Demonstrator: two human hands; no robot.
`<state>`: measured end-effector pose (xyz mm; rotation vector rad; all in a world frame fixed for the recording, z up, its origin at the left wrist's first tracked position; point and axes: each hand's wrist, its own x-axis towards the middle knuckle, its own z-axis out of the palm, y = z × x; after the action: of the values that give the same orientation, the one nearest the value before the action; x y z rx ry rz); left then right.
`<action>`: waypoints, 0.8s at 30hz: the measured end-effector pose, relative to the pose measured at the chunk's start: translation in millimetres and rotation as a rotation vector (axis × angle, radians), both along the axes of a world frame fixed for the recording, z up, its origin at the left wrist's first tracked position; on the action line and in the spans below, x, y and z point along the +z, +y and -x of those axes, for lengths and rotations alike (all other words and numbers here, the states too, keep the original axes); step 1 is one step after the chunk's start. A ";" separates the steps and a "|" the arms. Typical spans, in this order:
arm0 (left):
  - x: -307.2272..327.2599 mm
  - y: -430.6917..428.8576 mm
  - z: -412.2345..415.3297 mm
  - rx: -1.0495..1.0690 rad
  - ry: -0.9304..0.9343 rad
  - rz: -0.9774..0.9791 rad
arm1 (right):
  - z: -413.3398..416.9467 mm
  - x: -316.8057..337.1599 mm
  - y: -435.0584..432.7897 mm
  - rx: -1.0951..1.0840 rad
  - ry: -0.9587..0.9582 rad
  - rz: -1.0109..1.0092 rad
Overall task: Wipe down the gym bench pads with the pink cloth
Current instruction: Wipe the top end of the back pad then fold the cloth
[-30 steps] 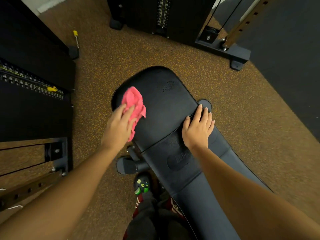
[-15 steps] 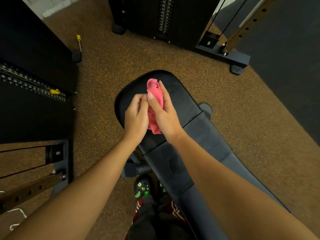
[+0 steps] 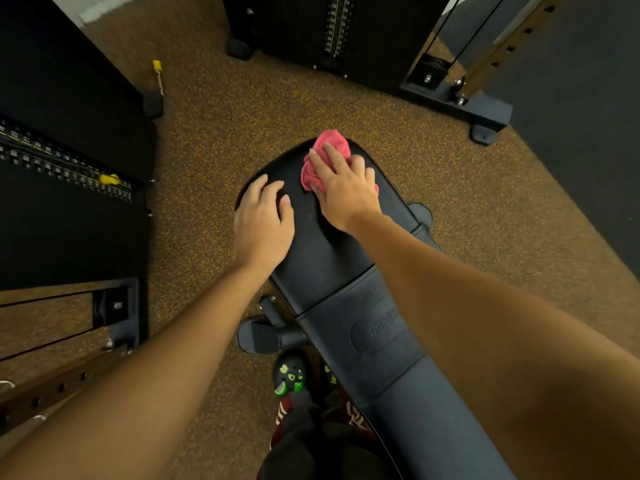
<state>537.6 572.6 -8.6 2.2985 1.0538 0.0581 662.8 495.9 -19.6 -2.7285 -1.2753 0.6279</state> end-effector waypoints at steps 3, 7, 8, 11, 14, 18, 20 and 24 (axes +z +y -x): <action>-6.9 1.1 -4.3 -0.092 0.079 -0.033 | -13.0 -3.0 7.9 -0.047 -0.021 0.035; -12.6 4.5 -7.2 -0.148 0.143 -0.072 | -17.2 -7.9 12.0 -0.096 0.019 -0.011; -13.3 4.4 -6.6 -0.152 0.155 -0.073 | -11.2 -8.5 8.6 -0.122 0.042 -0.034; -14.2 4.0 -7.1 -0.139 0.179 -0.057 | 11.1 -12.0 -9.2 -0.221 -0.013 -0.048; -11.4 2.7 -9.2 -0.130 0.178 -0.039 | 13.7 -15.2 -16.8 -0.274 -0.083 0.015; -9.5 5.2 -8.1 -0.125 0.172 -0.036 | -0.3 -14.2 -9.4 -0.333 -0.053 0.019; -10.3 6.1 -6.2 -0.119 0.180 -0.034 | 0.7 -13.2 -8.7 -0.360 -0.049 0.020; -9.9 1.4 -0.5 -0.120 0.192 -0.020 | 22.5 -10.5 -18.9 -0.435 -0.066 0.070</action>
<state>538.0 574.0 -18.5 2.4178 1.0101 -0.2046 640.3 477.0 -30.1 -2.9623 -0.6370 0.5458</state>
